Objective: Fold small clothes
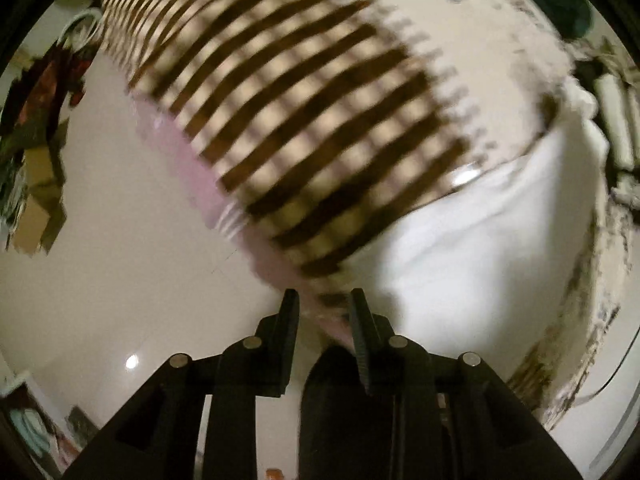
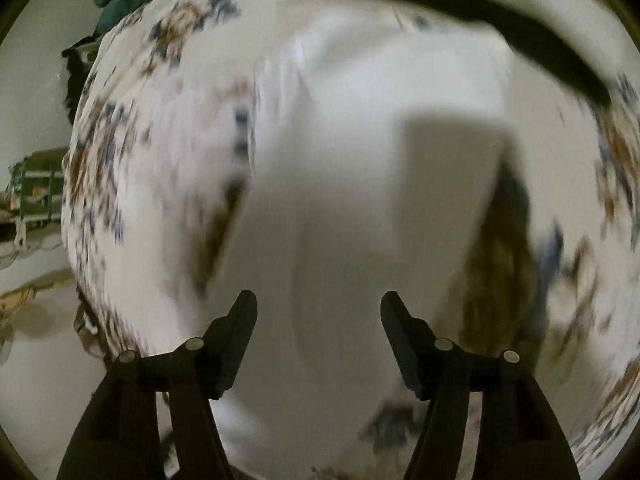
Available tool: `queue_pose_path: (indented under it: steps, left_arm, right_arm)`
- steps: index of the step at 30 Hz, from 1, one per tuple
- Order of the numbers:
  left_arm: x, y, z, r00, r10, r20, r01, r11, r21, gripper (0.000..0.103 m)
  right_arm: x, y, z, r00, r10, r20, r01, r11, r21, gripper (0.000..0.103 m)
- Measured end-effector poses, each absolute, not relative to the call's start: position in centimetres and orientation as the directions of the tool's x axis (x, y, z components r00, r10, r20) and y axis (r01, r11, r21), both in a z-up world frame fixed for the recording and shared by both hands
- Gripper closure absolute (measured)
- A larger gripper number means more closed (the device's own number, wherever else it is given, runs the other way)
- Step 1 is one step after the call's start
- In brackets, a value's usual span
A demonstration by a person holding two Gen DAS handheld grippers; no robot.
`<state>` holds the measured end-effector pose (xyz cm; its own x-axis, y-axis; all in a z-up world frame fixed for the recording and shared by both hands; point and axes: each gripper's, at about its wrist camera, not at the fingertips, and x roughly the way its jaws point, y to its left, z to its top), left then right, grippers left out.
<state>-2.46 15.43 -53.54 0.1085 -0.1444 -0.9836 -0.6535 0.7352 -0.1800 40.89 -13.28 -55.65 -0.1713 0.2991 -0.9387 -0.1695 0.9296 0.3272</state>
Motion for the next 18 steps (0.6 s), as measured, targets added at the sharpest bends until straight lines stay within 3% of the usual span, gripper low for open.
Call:
queue_pose_path:
  steps: [3,9,14,18]
  left_arm:
    - [0.6,13.5,-52.1,0.135,-0.127,-0.983,-0.615,0.767,-0.183,0.066]
    - [12.2,8.9,-48.7,0.296,-0.138,-0.945,-0.477,0.836,-0.272,0.065]
    - [25.5,5.4,-47.5,0.385,-0.208,-0.899,-0.296,0.895,-0.334,0.055]
    - [37.1,2.5,-49.4,0.368,-0.259,-0.893,-0.15,0.931,-0.332,0.055]
  right_arm:
    - [35.0,-15.4,-56.8,-0.202,0.32,-0.926,-0.137,0.927,0.35,0.034]
    - [27.3,-20.4,-59.9,-0.192,0.427,-0.883,0.026,0.902,0.431,0.034]
    - [28.9,-23.7,-59.9,-0.088,0.491,-0.867,0.131,0.868,0.478,0.034]
    - [33.1,-25.0,-59.3,-0.011,0.493,-0.87,0.147,0.861,0.486,0.034]
